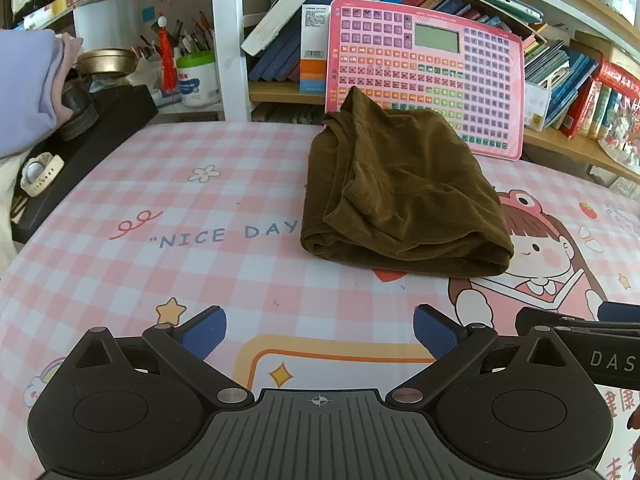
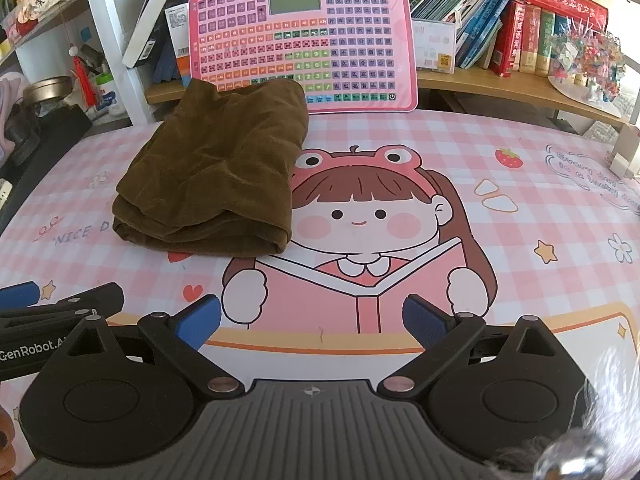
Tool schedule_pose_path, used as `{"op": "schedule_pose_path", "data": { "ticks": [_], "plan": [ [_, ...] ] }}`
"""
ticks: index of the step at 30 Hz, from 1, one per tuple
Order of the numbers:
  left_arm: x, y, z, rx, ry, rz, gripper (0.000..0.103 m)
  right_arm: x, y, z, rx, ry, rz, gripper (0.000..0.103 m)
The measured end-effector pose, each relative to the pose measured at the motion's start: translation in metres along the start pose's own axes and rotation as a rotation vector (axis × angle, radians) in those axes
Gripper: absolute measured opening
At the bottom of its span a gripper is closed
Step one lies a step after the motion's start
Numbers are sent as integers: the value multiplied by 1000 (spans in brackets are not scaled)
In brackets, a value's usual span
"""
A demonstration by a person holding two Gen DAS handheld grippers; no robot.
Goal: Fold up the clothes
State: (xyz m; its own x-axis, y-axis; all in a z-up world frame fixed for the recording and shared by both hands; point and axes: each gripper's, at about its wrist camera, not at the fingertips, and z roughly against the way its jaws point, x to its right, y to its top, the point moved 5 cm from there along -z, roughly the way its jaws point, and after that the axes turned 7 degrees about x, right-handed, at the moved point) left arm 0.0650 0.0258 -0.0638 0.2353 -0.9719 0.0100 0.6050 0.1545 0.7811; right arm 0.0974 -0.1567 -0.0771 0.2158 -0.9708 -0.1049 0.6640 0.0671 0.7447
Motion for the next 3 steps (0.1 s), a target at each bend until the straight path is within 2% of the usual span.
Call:
{"op": "schedule_pose_path", "data": {
  "ticks": [3],
  "plan": [
    [-1,1,-1,-4,3,9,101,0,0,-1,-5,0,1,98]
  ]
}}
